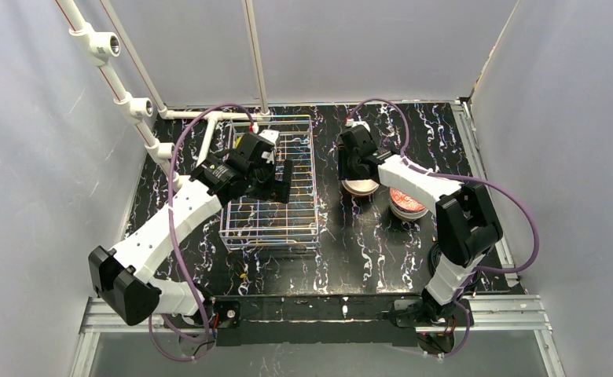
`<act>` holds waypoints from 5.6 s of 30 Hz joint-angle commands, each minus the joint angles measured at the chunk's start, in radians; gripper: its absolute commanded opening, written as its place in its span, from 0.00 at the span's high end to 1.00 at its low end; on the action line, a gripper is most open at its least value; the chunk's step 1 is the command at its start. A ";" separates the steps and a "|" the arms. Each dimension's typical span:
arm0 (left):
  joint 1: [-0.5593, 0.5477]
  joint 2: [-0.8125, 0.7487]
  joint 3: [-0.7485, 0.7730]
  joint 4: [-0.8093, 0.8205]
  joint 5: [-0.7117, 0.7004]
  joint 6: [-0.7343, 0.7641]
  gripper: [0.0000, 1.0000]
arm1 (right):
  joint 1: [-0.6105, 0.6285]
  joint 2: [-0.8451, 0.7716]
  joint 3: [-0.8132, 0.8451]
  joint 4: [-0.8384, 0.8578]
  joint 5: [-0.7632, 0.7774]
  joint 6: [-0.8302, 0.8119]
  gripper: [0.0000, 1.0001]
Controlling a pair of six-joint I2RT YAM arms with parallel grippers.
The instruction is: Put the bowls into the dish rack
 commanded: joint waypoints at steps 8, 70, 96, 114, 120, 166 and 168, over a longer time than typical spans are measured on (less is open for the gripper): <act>-0.006 -0.215 -0.180 0.101 -0.203 -0.036 0.02 | 0.050 0.034 0.075 -0.049 0.066 0.017 0.64; -0.006 -0.359 -0.258 0.093 -0.234 -0.033 0.02 | 0.077 -0.348 -0.245 0.843 -0.246 0.506 0.99; -0.005 -0.471 -0.323 0.037 -0.422 -0.106 0.02 | 0.275 0.181 0.006 1.174 -0.324 0.798 0.99; -0.006 -0.458 -0.323 0.036 -0.405 -0.104 0.02 | 0.240 0.242 -0.178 1.309 -0.267 1.047 0.99; -0.006 -0.458 -0.323 0.036 -0.405 -0.105 0.02 | 0.238 0.269 -0.205 1.329 -0.267 1.096 0.99; -0.006 -0.428 -0.316 0.024 -0.391 -0.140 0.02 | 0.238 0.014 -0.448 1.107 0.022 0.831 0.99; -0.006 -0.428 -0.317 0.023 -0.389 -0.142 0.02 | 0.239 0.017 -0.448 1.113 0.014 0.830 0.99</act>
